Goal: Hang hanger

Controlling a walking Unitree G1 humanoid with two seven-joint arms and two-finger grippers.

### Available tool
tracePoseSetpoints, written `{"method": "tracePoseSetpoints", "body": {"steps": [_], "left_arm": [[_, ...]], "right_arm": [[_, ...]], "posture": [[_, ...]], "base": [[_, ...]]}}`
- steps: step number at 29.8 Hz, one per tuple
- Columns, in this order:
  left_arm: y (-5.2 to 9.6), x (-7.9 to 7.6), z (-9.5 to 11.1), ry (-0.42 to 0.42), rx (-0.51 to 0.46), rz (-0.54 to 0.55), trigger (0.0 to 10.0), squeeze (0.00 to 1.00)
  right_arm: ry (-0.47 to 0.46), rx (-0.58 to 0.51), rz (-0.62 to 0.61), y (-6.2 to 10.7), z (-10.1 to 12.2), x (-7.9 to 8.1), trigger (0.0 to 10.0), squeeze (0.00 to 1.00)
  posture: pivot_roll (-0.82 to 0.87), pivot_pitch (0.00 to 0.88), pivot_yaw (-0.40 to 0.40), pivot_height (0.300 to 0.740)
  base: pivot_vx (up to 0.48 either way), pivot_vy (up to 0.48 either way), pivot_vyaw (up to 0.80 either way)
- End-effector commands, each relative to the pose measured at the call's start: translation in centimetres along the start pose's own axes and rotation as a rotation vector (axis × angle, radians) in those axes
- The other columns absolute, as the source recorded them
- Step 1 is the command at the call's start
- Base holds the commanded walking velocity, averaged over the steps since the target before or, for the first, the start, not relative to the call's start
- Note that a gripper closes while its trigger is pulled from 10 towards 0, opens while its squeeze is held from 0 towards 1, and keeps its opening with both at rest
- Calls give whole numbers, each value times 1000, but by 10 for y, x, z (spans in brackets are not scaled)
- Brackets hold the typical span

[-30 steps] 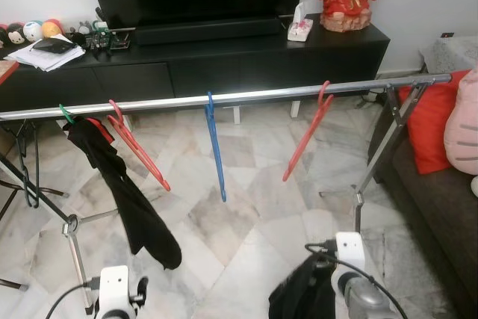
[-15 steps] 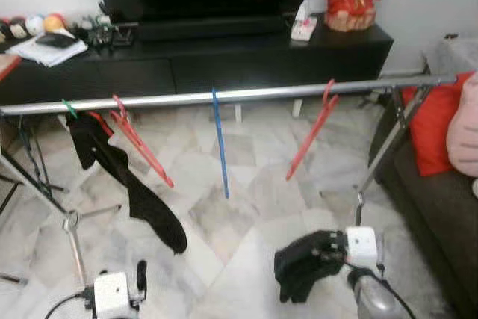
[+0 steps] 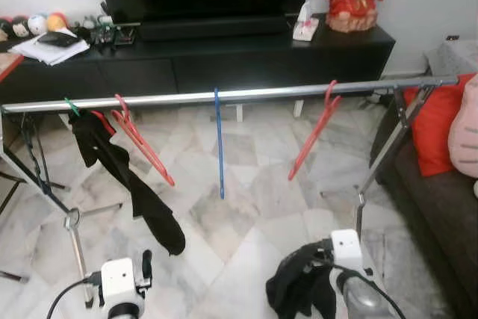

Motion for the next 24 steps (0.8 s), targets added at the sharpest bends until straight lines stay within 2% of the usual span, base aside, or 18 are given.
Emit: {"method": "tracePoseSetpoints", "body": {"steps": [1,3,6,7,8,14,24], "left_arm": [[8,8,-27,21,138,6,10000,0],[10,13,-38,3,233,11,10000,0],[11,15,-44,5,275,18,10000,0],[15,20,-54,0,349,28,10000,0],[15,20,-55,-1,360,26,10000,0],[7,17,-46,4,326,-4,10000,0],[9,8,-49,12,341,-21,10000,0]], "right_arm": [[-9,64,-11,3,-14,-2,10000,0],[-47,80,-4,3,-17,0,10000,0],[-54,88,2,3,-18,2,10000,0],[-63,98,4,4,-22,4,10000,0],[-65,100,3,4,-23,4,10000,0],[-64,130,-5,6,-29,4,10000,0],[-45,154,-5,7,-34,6,10000,0]], "posture": [[-76,0,23,740],[-80,0,32,740],[-80,0,32,740],[-98,0,46,740],[-98,0,46,740],[-93,0,51,740],[-94,0,51,740]], "base": [[0,0,0],[0,0,0],[0,0,0],[0,0,0],[0,0,0],[0,0,0],[0,0,0]]}}
Point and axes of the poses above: a point about 5 cm out from each wrist's last joint towards the gripper, its own y axis pointing back from the gripper into the wrist, its own z axis along the axis of the wrist's last joint, x = y × z, the point moved 1 cm from there along -y, pointing out of the wrist towards the gripper, and after that the axes turned 3 degrees about -y, right-handed, at the moved point
